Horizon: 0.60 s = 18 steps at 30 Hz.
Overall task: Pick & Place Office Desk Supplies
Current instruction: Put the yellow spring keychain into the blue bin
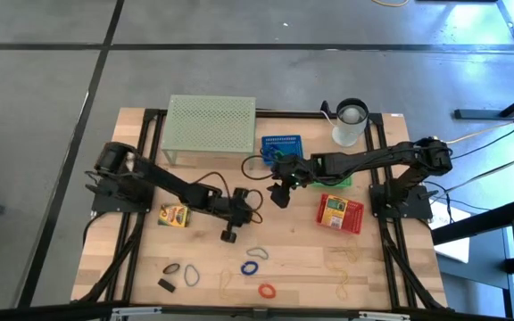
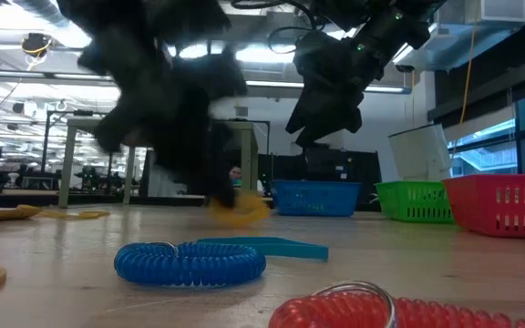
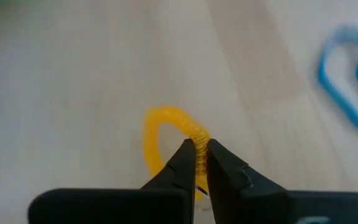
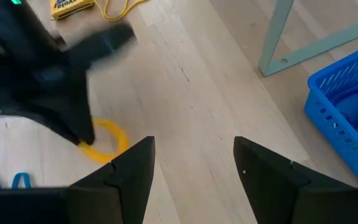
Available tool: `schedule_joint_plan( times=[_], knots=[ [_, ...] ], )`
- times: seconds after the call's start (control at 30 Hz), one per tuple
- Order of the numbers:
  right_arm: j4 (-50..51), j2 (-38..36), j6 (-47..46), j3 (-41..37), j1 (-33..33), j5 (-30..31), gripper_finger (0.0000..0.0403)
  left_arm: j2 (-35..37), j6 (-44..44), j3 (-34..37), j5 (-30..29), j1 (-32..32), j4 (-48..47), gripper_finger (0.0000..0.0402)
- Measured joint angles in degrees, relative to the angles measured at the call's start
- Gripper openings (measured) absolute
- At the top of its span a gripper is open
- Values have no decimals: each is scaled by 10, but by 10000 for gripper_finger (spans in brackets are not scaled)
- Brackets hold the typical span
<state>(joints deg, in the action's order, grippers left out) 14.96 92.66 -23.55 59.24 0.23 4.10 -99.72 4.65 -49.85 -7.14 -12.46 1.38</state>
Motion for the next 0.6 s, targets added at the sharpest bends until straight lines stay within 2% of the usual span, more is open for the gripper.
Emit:
schedule_joint_plan(
  times=[0.2, 0.3, 0.47, 0.6],
  knots=[
    [-15, 0, 0, 0, 0, 0, 219, 112, 38, -3, -99, -4, 12, 17],
    [-39, 0, 3, 0, 0, 19, 219, 170, 56, -3, -135, -6, 25, 17],
    [-91, 0, 8, 0, 0, 92, 219, 236, 95, -4, -169, -19, 67, 17],
    [-137, 0, 66, 0, 6, 125, 219, 265, 118, -4, -172, -33, 89, 17]
  ],
)
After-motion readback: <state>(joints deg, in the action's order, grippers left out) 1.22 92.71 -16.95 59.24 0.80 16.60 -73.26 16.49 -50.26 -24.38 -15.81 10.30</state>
